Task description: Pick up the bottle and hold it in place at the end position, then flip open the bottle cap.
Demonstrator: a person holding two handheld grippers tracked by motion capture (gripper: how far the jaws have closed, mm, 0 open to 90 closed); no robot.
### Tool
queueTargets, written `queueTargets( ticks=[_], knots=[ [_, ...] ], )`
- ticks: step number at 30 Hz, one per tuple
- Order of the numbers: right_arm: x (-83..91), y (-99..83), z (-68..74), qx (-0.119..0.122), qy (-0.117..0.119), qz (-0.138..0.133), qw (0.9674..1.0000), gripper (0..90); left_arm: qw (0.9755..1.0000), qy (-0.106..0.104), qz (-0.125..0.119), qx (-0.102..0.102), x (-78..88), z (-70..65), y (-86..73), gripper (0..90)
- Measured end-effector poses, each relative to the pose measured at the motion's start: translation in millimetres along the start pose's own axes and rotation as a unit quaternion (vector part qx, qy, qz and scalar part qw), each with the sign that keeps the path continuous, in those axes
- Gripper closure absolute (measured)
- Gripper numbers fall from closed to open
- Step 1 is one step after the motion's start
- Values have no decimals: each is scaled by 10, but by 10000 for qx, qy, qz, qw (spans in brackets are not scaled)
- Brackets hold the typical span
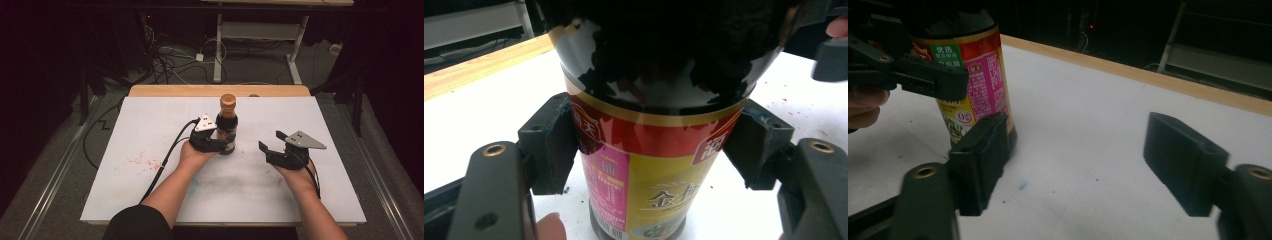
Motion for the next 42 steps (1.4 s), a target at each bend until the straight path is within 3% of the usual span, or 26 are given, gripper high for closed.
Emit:
queueTargets(
  ticks=[1, 2, 3, 5, 10, 17, 18, 25, 35, 42],
  knots=[
    [-12, 9, 3, 3, 21, -11, 10000, 353, 10000, -5, 2, -5, 1, 1, -1, 279],
    [-39, 23, 19, -49, 54, -16, 10000, 470, 10000, -14, 3, -7, 2, 4, 1, 280],
    [-39, 23, 19, -49, 54, -16, 10000, 470, 10000, -14, 3, -7, 2, 4, 1, 280],
    [-80, 42, 47, -42, 124, 12, 9999, 602, 10000, -34, 12, -29, 6, 7, -2, 281],
    [-155, 94, 103, -36, 262, 79, 9996, 739, 10000, -86, 3, -50, 10, 21, -4, 282],
    [-220, 152, 146, -13, 329, 120, 9994, 842, 9998, -170, -30, -98, 19, 36, -20, 282],
    [-235, 173, 168, 101, 331, 100, 9994, 900, 9998, -180, -37, -108, 18, 38, -23, 282],
    [-243, 248, 219, 245, 325, 95, 9991, 900, 9996, -230, -73, -131, 16, 49, -31, 281],
    [-209, 399, 239, 189, 342, 60, 9992, 900, 9997, -193, -92, -93, 10, 35, -40, 279],
    [-193, 589, 260, 127, 477, 11, 9988, 900, 9997, -208, -126, -80, 1, 41, -46, 278]
  ],
)
Point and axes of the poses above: each handheld gripper's, and its own axes: x roughly backward along the jaws, y roughly out of its top, z roughly to its left, the point moved 1 cm from there along -x, roughly forward along the jaws, and after that the axes turned 15 degrees about -y, right-handed, at the moved point
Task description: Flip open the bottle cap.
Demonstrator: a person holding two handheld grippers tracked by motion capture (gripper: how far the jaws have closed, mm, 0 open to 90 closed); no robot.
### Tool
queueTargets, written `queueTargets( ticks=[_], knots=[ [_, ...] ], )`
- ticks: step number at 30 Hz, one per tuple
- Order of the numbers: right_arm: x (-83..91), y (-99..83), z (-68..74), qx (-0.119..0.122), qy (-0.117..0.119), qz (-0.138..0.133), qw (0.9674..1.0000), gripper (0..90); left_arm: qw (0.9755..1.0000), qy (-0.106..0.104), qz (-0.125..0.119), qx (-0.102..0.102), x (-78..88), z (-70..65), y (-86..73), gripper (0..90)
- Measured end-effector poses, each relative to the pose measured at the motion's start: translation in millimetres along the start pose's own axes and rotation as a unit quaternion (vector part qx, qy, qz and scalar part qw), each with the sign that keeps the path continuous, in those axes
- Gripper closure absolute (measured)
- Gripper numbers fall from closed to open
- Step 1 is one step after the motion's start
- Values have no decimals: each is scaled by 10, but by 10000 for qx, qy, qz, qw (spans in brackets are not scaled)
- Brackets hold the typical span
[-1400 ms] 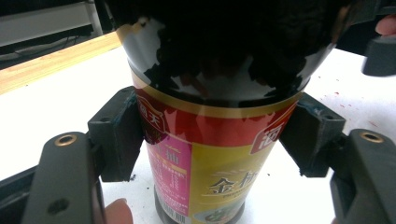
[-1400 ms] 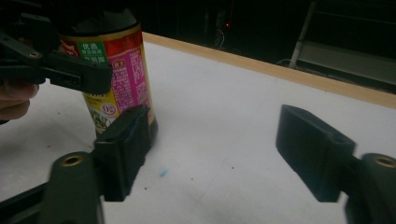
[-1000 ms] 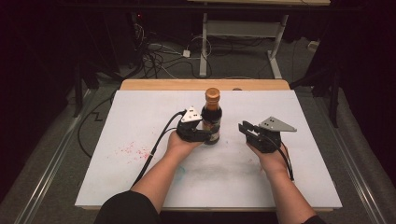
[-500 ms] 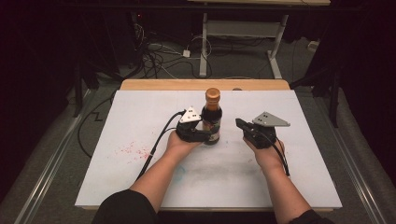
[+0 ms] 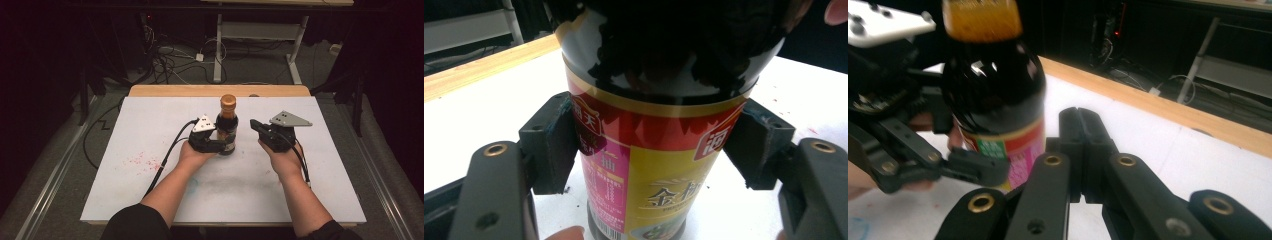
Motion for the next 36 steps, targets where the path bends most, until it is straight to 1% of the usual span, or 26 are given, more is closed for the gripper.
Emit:
queueTargets(
  ticks=[1, 3, 4, 7, 8, 9, 13, 15, 19, 20, 27, 35, 36],
  knots=[
    [0, 0, 0, 0, 0, 0, 10000, 900, 10000, -7, -6, 0, -2, 3, -2, 278],
    [-22, 63, 16, 39, 42, -11, 10000, 900, 10000, -9, -19, 23, -12, 2, -6, 271],
    [-25, 83, 21, 18, 48, -12, 10000, 900, 10000, -9, -19, 23, -12, 2, -6, 269],
    [-31, 127, 28, 36, 53, -26, 10000, 900, 10000, -31, 0, 76, -11, 9, -10, 270],
    [-36, 181, 40, 76, 88, -33, 9999, 900, 10000, -3, 31, 7, -15, 3, -8, 274],
    [-35, 199, 47, 85, 87, -37, 9999, 900, 10000, 2, 41, -5, -16, 3, -7, 275],
    [-24, 302, 78, 185, 184, -88, 9996, 900, 10000, 4, 52, -6, -14, 6, -8, 280],
    [-21, 353, 98, 273, 186, -111, 9994, 900, 10000, 5, 48, 10, -15, 6, -8, 281],
    [-9, 437, 128, 306, 255, -177, 9990, 900, 10000, 12, 70, -11, -12, 1, -7, 282],
    [-6, 457, 132, 354, 240, -196, 9989, 900, 10000, 12, 70, -11, -12, 1, -7, 282],
    [21, 596, 153, 493, 276, -286, 9980, 900, 10000, 33, 76, -32, -14, -5, -8, 284],
    [56, 701, 188, 642, 311, -308, 9970, 900, 10000, 48, 76, -41, -17, -8, -9, 285],
    [52, 713, 200, 671, 291, -276, 9969, 900, 10000, 50, 74, -35, -18, -7, -9, 285]
  ],
)
Point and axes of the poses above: each handheld gripper's, and its own axes: x roughly backward along the jaws, y roughly out of its top, z roughly to its left, the point moved 1 cm from there along -x, roughly forward along the jaws, and after that the axes turned 15 degrees about -y, right-handed, at the moved point
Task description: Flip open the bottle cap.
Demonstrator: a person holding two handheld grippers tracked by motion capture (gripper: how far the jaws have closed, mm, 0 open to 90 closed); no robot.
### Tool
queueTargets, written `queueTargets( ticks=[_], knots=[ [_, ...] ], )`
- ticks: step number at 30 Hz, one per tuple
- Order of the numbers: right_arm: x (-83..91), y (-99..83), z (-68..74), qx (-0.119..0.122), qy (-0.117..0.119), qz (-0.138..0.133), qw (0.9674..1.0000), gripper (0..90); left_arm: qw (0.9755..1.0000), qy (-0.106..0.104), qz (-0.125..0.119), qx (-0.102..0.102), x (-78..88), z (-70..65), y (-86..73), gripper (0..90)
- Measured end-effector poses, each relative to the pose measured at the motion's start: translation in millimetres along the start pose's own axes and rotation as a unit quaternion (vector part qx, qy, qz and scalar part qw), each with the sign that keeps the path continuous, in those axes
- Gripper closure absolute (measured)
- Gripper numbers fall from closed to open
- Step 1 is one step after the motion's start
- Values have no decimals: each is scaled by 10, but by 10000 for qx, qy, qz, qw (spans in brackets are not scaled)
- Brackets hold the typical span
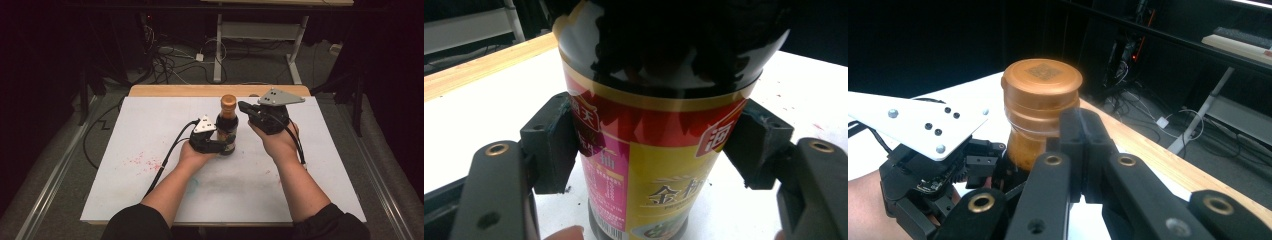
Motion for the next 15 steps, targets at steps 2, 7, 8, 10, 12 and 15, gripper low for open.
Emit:
queueTargets(
  ticks=[2, 7, 8, 10, 12, 15],
  knots=[
    [-9, 9, 8, 55, 15, 31, 10000, 900, 10000, 10, 8, -6, 0, -2, 1, 286],
    [-20, 24, 26, 89, 25, 57, 9999, 900, 10000, 23, 24, -26, 2, -5, 2, 286],
    [-22, 27, 29, 113, 22, 50, 9999, 900, 10000, 18, 20, -18, 2, -4, 2, 286],
    [-20, 34, 31, 140, 17, 78, 9999, 900, 10000, 20, 20, -16, 1, -4, 1, 286],
    [-21, 42, 28, 131, 18, 81, 9999, 900, 10000, 23, 23, -27, -1, -5, 2, 285],
    [-22, 55, 25, 167, 21, 74, 9998, 900, 10000, 22, 23, -27, -1, -5, 1, 286]
  ],
)
Point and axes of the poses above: each handheld gripper's, and its own axes: x roughly backward along the jaws, y roughly out of its top, z roughly to its left, the point moved 1 cm from there along -x, roughly forward along the jaws, and after that the axes turned 15 degrees about -y, right-handed, at the moved point
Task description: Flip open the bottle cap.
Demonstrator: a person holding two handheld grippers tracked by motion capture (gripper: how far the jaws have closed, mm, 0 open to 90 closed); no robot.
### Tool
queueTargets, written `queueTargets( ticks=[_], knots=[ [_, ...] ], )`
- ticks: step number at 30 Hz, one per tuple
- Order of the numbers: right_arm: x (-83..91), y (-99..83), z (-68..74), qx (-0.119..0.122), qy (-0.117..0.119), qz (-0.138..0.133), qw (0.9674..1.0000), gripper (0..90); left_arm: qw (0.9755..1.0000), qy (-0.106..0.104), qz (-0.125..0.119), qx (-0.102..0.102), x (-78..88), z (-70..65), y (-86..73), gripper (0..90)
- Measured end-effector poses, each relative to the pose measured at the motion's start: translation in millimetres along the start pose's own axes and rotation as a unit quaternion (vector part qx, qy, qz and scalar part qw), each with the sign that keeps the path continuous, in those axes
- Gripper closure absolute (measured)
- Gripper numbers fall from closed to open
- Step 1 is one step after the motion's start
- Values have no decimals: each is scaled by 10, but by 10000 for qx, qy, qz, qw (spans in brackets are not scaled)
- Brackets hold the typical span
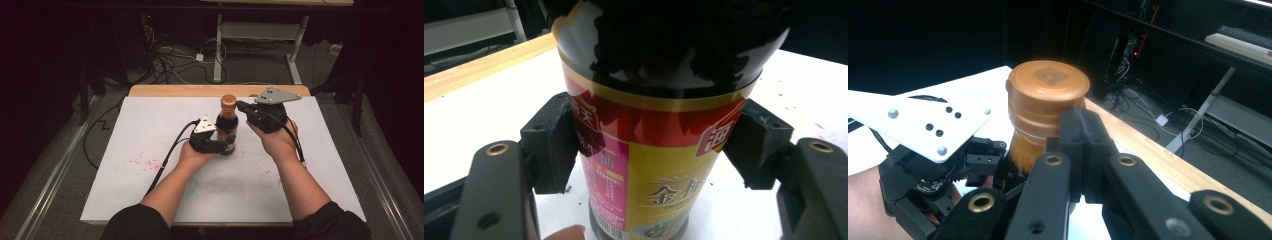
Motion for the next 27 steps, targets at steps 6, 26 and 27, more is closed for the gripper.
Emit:
queueTargets(
  ticks=[6, 26, 27],
  knots=[
    [0, 10, 8, 35, -29, 25, 10000, 900, 10000, 18, 6, 0, -2, -3, 1, 286],
    [11, 61, 37, 180, -78, 144, 9997, 900, 9994, 221, 261, -57, -19, -46, 39, 297],
    [10, 63, 40, 184, -77, 149, 9997, 900, 9993, 224, 285, -58, -20, -47, 42, 298]
  ],
)
Point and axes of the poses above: each handheld gripper's, and its own axes: x roughly backward along the jaws, y roughly out of its top, z roughly to its left, the point moved 1 cm from there along -x, roughly forward along the jaws, and after that the axes turned 15 degrees about -y, right-handed, at the moved point
